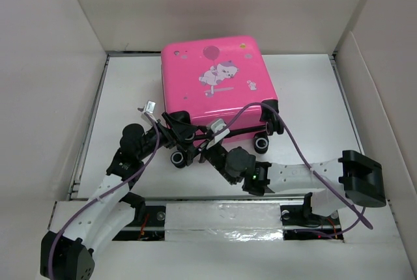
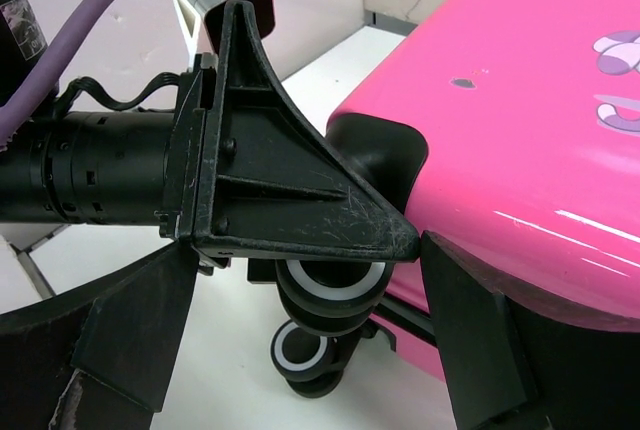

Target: Pack the luggage

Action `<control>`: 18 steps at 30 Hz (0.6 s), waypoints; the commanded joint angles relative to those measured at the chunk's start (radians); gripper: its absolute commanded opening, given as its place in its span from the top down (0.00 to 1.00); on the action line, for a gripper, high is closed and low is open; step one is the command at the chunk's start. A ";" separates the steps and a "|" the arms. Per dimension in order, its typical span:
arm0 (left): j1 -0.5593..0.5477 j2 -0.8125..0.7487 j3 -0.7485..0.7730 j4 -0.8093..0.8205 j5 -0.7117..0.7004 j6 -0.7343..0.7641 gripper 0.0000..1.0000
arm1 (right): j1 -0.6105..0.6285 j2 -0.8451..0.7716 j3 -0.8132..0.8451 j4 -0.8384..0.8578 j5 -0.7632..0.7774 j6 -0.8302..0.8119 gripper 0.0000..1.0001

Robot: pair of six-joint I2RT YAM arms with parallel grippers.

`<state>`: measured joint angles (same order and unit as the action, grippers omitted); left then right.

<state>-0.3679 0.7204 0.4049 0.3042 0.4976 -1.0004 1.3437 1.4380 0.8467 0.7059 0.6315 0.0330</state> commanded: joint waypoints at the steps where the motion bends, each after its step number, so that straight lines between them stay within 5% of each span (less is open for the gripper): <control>1: -0.020 -0.041 0.100 0.159 0.048 0.023 0.23 | 0.006 0.019 -0.066 0.012 0.028 0.053 0.05; 18: -0.020 -0.050 0.071 0.207 0.061 -0.009 0.22 | -0.049 0.033 -0.081 0.070 -0.009 0.085 0.00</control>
<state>-0.3847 0.7181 0.4122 0.3096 0.5182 -0.9924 1.3197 1.4906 0.7525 0.7116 0.6273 0.1310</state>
